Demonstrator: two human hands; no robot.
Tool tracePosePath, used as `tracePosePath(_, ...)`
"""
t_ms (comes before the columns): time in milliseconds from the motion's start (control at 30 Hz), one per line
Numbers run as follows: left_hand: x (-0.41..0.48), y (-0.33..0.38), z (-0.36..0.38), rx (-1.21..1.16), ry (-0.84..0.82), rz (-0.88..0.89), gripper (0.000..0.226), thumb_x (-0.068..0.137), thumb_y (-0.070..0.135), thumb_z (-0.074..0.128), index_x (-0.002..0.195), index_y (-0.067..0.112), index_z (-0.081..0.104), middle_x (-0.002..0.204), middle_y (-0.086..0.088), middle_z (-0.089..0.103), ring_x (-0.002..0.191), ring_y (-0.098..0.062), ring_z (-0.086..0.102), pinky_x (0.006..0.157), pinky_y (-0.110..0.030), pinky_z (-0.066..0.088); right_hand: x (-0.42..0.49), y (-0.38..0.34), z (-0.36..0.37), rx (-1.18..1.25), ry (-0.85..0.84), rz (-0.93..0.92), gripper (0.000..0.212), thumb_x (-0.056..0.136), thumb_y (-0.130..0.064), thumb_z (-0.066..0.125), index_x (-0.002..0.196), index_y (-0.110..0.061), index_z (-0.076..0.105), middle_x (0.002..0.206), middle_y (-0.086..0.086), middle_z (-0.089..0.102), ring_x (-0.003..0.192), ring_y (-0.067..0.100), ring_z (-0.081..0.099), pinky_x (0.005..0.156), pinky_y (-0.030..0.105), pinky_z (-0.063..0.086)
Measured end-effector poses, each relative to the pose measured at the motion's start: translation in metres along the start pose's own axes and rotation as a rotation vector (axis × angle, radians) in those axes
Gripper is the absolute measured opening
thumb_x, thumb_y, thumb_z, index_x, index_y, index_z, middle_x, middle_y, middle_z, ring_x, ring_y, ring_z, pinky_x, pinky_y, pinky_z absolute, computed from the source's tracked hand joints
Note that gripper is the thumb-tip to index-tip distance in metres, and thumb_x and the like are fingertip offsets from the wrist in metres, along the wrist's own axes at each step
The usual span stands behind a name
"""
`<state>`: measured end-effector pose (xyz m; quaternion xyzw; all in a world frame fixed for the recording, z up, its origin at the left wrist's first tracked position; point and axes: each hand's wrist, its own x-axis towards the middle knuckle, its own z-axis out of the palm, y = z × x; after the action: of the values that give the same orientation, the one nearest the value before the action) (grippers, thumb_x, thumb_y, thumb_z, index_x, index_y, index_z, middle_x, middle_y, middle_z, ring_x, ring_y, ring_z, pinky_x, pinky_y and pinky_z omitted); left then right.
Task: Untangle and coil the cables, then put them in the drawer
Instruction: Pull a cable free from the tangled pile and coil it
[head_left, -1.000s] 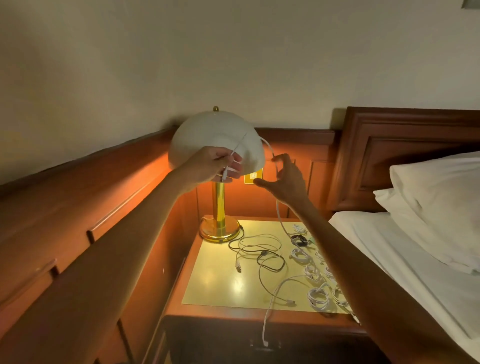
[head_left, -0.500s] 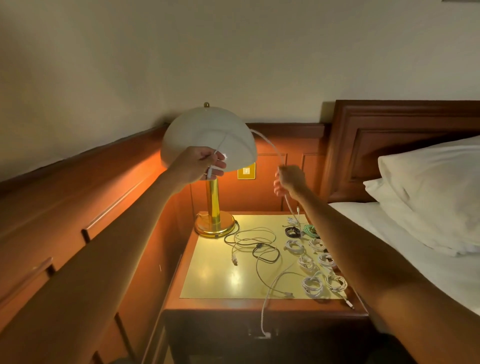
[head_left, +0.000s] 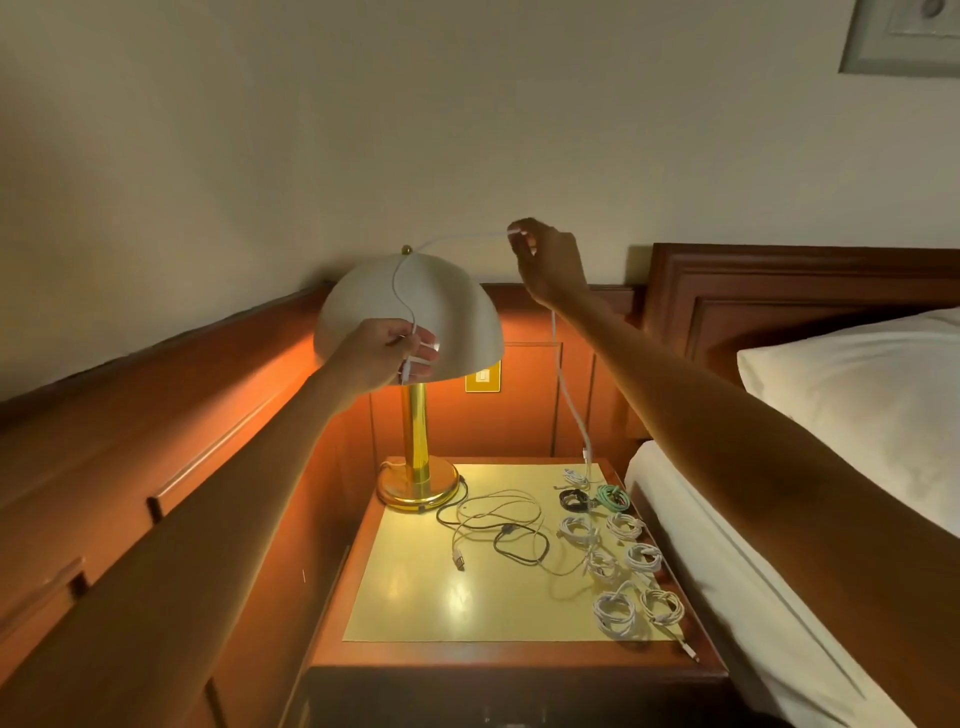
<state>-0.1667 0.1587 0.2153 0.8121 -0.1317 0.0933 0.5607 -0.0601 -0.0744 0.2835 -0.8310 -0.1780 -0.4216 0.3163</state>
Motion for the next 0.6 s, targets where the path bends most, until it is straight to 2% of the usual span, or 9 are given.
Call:
tracePosePath(100, 0.0, 0.005, -0.009, 0.017, 0.008, -0.006, 0.024, 0.104, 0.011, 0.044, 0.116, 0.002, 0.062, 0.107, -0.013, 0.07, 0.084, -0.018, 0.072, 0.063, -0.02, 0.057, 0.014, -0.021, -0.018, 0.018, 0.082, -0.047, 0.028, 0.099, -0.026, 0.051, 0.117, -0.015, 0.07, 0.109, 0.005, 0.075, 0.101, 0.024, 0.068, 0.083, 0.029, 0.047)
tracePosePath(233, 0.003, 0.015, -0.013, -0.001, 0.044, -0.003, 0.025, 0.104, 0.011, 0.043, 0.118, 0.001, 0.061, 0.108, -0.015, 0.069, 0.083, -0.018, 0.071, 0.069, -0.023, 0.058, 0.043, -0.047, -0.029, -0.11, -0.124, -0.089, 0.036, 0.101, -0.036, 0.05, 0.124, -0.016, 0.069, 0.121, 0.005, 0.071, 0.112, 0.022, 0.066, 0.089, 0.021, 0.044)
tracePosePath(267, 0.002, 0.018, -0.012, -0.012, 0.046, -0.001, 0.026, 0.104, 0.011, 0.042, 0.119, 0.001, 0.061, 0.108, -0.015, 0.069, 0.083, -0.019, 0.071, 0.071, -0.024, 0.058, 0.047, -0.051, -0.031, -0.128, -0.115, -0.099, 0.036, 0.102, -0.036, 0.05, 0.125, -0.015, 0.068, 0.123, 0.006, 0.071, 0.113, 0.022, 0.066, 0.09, 0.021, 0.044)
tracePosePath(367, -0.002, 0.022, -0.01, -0.016, 0.024, -0.002, 0.024, 0.104, 0.01, 0.043, 0.117, 0.003, 0.062, 0.109, -0.015, 0.07, 0.086, -0.02, 0.072, 0.073, -0.027, 0.059, 0.048, -0.06, -0.04, -0.125, 0.03, -0.1, 0.036, 0.103, -0.029, 0.049, 0.13, -0.012, 0.064, 0.126, 0.01, 0.069, 0.115, 0.026, 0.065, 0.099, 0.032, 0.049)
tracePosePath(467, -0.007, 0.027, -0.012, -0.004, -0.016, -0.008, 0.024, 0.104, 0.01, 0.042, 0.116, 0.003, 0.061, 0.107, -0.016, 0.07, 0.088, -0.022, 0.071, 0.081, -0.033, 0.057, 0.044, -0.068, -0.046, -0.195, 0.035, -0.091, 0.038, 0.103, -0.033, 0.047, 0.131, -0.013, 0.063, 0.125, 0.012, 0.069, 0.116, 0.027, 0.063, 0.099, 0.035, 0.051)
tracePosePath(533, -0.008, 0.03, -0.017, -0.014, -0.015, -0.001, 0.023, 0.104, 0.009, 0.042, 0.115, 0.003, 0.062, 0.109, -0.017, 0.069, 0.091, -0.025, 0.071, 0.085, -0.037, 0.056, 0.045, -0.075, -0.055, -0.232, 0.172, -0.217, 0.037, 0.103, -0.029, 0.046, 0.132, -0.011, 0.062, 0.121, 0.011, 0.071, 0.111, 0.025, 0.067, 0.095, 0.034, 0.052)
tracePosePath(600, -0.008, 0.032, -0.023, -0.021, 0.013, 0.005, 0.021, 0.103, 0.009, 0.043, 0.108, 0.008, 0.064, 0.109, -0.017, 0.07, 0.094, -0.028, 0.071, 0.086, -0.039, 0.057, 0.052, -0.081, -0.066, -0.227, 0.181, -0.307, 0.037, 0.102, -0.027, 0.048, 0.133, -0.011, 0.061, 0.122, 0.008, 0.071, 0.111, 0.023, 0.067, 0.097, 0.033, 0.05)
